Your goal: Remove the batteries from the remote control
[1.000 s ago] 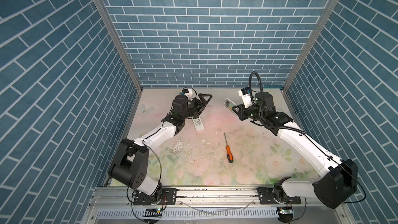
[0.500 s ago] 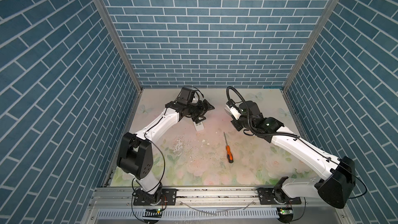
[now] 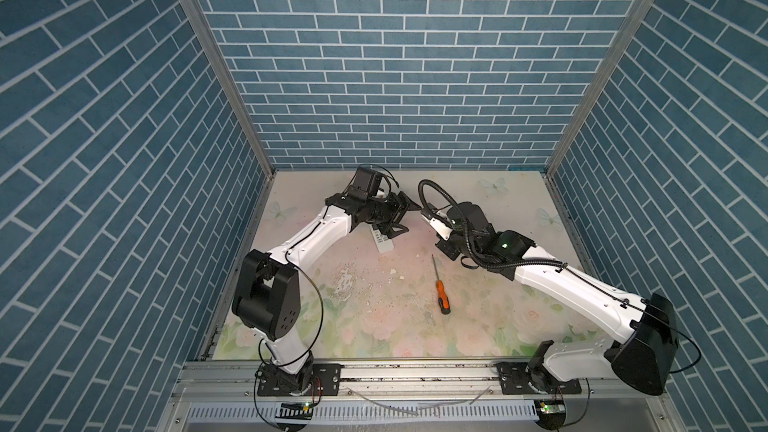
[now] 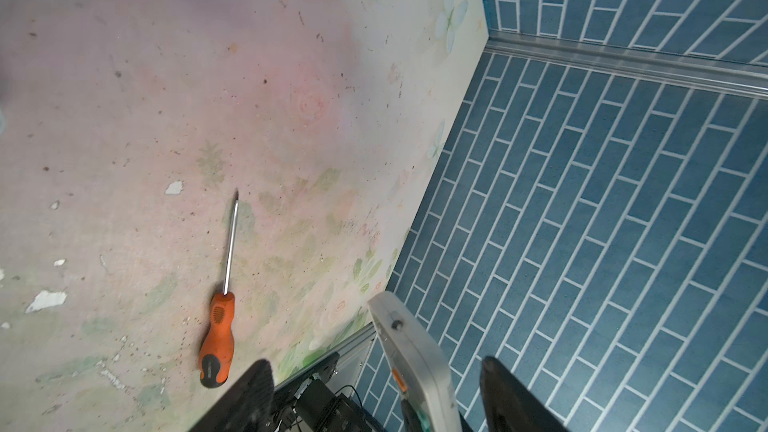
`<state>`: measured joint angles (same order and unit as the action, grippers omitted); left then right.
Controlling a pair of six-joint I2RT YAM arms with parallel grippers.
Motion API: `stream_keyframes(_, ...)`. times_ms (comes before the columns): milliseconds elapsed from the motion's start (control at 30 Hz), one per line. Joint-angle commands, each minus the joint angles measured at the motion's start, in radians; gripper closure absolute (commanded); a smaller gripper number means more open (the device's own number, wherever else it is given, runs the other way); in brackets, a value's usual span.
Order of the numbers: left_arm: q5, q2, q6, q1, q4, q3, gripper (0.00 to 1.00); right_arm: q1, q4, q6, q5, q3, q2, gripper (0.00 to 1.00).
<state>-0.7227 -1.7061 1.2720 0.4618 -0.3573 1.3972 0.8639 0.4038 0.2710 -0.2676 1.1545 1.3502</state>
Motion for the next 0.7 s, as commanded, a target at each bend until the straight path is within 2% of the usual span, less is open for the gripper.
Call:
stream_keyframes(0,-0.031,-0.029,0.057,0.008,0.086,-0.013,0.27,0.016,-0.023,0.055,-0.013,0.018,0.002,1.00)
stream_keyframes(333,-0.086,-0.076,0.140,0.025,0.202,-0.024,0.38,0.051,-0.031,0.100,-0.042,0.050,0.037,1.00)
stream_keyframes(667,-0.107,-0.084,0.176,0.034,0.259,-0.055,0.44,0.076,-0.077,0.143,-0.108,0.059,0.067,1.00)
